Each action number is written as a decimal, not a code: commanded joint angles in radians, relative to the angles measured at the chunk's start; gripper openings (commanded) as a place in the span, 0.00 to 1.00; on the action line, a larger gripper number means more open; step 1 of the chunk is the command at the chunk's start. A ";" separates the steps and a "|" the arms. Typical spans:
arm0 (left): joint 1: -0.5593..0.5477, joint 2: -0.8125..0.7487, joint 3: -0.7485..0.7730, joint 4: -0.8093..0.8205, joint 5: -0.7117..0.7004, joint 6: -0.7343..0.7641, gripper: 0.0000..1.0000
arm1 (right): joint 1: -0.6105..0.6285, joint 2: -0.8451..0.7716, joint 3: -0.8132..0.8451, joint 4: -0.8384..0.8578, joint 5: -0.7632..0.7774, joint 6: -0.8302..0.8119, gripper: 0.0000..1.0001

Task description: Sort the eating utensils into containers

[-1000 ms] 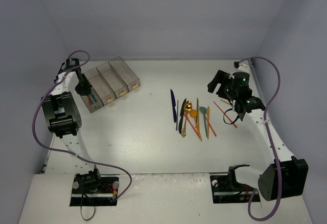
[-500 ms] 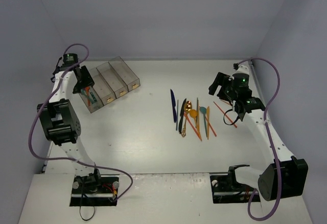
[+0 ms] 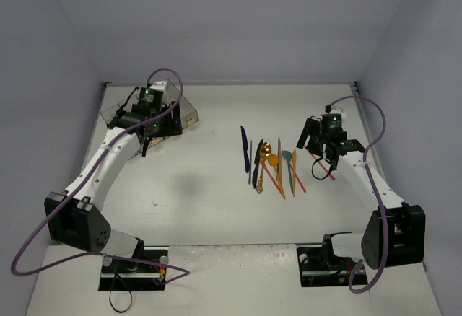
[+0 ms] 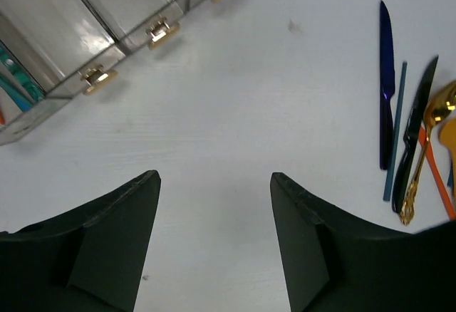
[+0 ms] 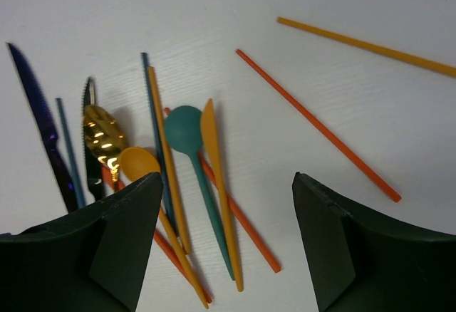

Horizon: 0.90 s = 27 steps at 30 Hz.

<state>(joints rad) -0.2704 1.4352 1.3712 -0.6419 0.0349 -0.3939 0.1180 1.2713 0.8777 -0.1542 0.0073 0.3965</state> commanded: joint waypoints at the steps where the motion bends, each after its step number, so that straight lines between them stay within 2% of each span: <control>1: -0.041 -0.116 -0.066 0.035 0.010 0.003 0.60 | -0.057 0.077 -0.018 0.007 0.065 0.053 0.70; 10: -0.052 -0.276 -0.224 0.065 0.054 0.030 0.60 | -0.168 0.321 0.063 0.013 0.025 0.018 0.71; 20: -0.052 -0.355 -0.285 0.058 0.044 0.059 0.60 | -0.176 0.470 0.124 0.019 0.094 -0.065 0.70; 25: -0.052 -0.358 -0.294 0.059 0.053 0.058 0.60 | -0.166 0.488 0.101 0.021 0.088 -0.076 0.62; 27: -0.052 -0.358 -0.292 0.060 0.054 0.058 0.60 | -0.148 0.487 0.090 0.020 0.088 -0.079 0.54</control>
<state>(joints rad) -0.3190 1.0958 1.0657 -0.6235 0.0803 -0.3509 -0.0535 1.7390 0.9794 -0.1284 0.0802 0.3362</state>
